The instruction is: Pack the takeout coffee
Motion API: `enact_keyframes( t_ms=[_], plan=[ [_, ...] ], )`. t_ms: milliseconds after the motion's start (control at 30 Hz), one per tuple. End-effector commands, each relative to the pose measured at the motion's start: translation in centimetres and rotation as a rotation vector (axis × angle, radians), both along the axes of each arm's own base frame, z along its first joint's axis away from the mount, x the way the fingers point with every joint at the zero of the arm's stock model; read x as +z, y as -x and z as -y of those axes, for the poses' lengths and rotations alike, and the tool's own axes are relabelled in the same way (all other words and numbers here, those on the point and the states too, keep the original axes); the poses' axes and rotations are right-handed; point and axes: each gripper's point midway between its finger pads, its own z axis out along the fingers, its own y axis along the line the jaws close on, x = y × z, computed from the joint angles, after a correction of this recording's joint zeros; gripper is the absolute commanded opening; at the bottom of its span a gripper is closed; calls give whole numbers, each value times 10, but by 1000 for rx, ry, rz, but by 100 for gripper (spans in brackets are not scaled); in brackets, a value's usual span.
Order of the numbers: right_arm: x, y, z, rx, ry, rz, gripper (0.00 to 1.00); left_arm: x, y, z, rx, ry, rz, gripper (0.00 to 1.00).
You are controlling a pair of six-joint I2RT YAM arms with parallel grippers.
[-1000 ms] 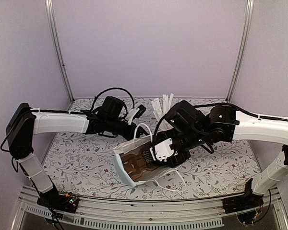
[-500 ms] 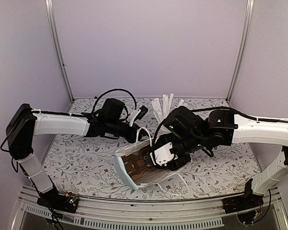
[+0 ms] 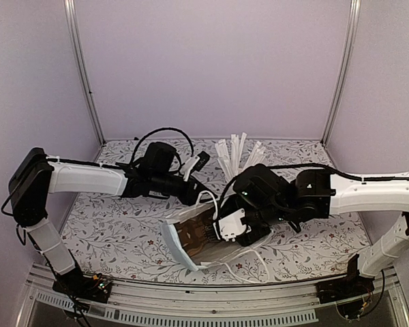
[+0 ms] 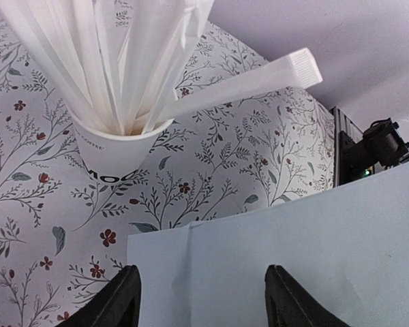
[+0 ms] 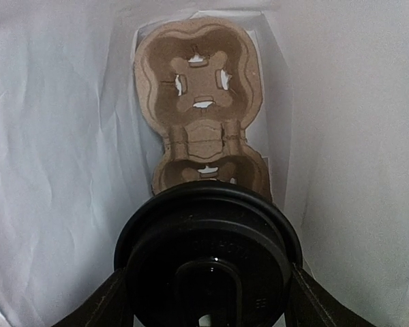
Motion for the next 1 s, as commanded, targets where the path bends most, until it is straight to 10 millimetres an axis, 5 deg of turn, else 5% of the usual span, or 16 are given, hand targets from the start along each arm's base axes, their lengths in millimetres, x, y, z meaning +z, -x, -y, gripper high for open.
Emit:
enact_keyframes(
  t_ms=[0,967],
  plan=[
    [9,-8,-4,-34,-63,60,49,-2,4,6,-38,22,13,65],
    [-22,-16,-12,-15,-53,55,50,5,21,11,-119,102,8,64]
  ],
)
